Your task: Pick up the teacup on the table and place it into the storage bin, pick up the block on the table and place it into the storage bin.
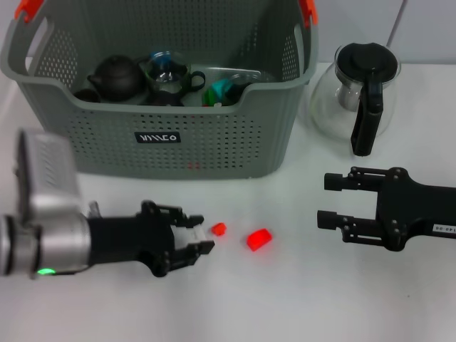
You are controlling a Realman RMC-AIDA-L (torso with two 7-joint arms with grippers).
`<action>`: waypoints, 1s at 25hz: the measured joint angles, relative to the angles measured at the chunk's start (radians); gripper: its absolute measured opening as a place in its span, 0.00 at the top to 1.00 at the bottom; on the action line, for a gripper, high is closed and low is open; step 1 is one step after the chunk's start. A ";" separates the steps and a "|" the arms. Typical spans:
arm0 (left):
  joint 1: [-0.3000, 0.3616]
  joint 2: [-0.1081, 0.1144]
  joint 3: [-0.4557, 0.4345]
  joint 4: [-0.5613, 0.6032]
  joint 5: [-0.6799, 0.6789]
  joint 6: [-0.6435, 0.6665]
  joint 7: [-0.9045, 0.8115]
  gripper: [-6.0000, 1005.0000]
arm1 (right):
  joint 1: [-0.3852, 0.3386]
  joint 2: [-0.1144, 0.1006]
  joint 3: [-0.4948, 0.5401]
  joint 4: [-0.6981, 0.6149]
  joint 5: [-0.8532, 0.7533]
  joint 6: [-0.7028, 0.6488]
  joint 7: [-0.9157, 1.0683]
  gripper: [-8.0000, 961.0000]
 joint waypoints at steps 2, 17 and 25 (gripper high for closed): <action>-0.001 0.008 -0.075 -0.075 -0.008 0.156 -0.045 0.59 | 0.000 0.000 0.000 0.000 0.000 -0.002 0.000 0.28; -0.426 0.056 -0.303 -0.268 0.129 0.006 -0.530 0.55 | 0.008 0.004 0.000 0.000 0.000 -0.006 0.001 0.28; -0.494 0.011 -0.166 -0.068 0.373 -0.380 -0.604 0.53 | 0.014 0.007 0.000 -0.002 0.000 -0.005 -0.003 0.28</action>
